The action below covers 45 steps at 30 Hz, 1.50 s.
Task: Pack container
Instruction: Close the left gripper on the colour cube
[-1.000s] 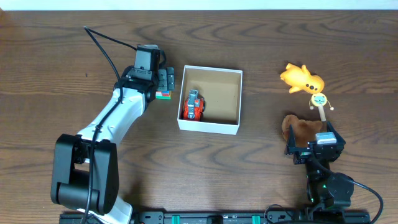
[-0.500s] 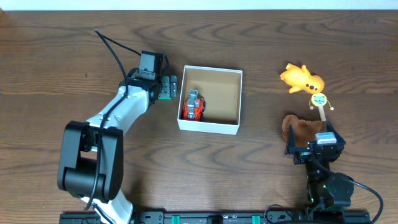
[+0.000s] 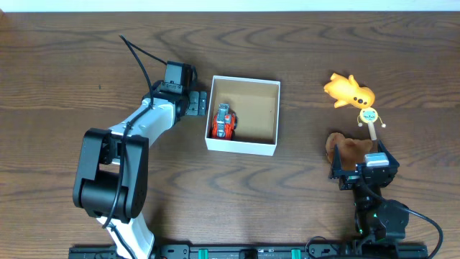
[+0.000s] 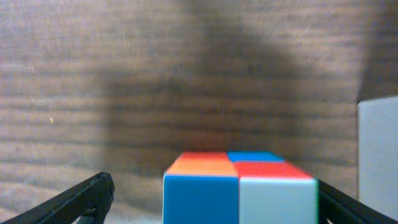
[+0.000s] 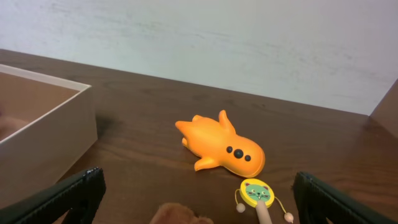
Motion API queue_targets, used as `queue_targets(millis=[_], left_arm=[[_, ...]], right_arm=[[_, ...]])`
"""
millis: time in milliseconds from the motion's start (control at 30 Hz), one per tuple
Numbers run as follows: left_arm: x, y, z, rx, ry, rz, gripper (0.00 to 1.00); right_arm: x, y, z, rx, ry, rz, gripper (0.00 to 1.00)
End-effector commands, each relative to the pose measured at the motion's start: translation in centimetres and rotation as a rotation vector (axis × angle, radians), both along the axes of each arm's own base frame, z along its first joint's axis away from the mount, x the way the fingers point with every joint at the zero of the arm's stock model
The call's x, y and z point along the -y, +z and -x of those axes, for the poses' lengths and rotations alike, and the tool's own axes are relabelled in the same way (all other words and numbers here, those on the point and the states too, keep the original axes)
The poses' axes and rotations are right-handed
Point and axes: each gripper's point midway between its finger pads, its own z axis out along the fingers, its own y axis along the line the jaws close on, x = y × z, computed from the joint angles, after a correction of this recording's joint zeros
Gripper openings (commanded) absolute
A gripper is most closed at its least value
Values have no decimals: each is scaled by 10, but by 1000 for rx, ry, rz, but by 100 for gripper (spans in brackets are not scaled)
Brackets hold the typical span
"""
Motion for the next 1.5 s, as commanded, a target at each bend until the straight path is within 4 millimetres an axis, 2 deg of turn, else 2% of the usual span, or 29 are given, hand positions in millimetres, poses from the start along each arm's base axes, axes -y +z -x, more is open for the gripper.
queue_targets(millis=[0, 300, 633, 800, 933, 1067, 1200, 1333, 1467], left_arm=[[0, 1, -4, 16, -8, -3, 91], [0, 0, -4, 13, -8, -4, 88], [-1, -12, -1, -15, -7, -10, 87], [-1, -12, -1, -14, -7, -10, 77], [-1, -12, -1, -15, -7, -9, 74], [-1, -12, -1, -14, -7, -9, 67], [-1, -12, -1, -13, -7, -9, 65], [0, -8, -3, -4, -7, -7, 65], [0, 9, -7, 34, -7, 0, 65]], right_arm=[[-1, -1, 0, 0, 2, 7, 99], [-1, -1, 0, -1, 2, 7, 99], [-1, -1, 0, -1, 2, 7, 99], [-1, -1, 0, 0, 2, 7, 99], [-1, -1, 0, 0, 2, 7, 99], [-1, -1, 0, -1, 2, 7, 99], [-1, -1, 0, -1, 2, 7, 99], [-1, -1, 0, -1, 2, 7, 99], [-1, -1, 0, -1, 2, 7, 99]])
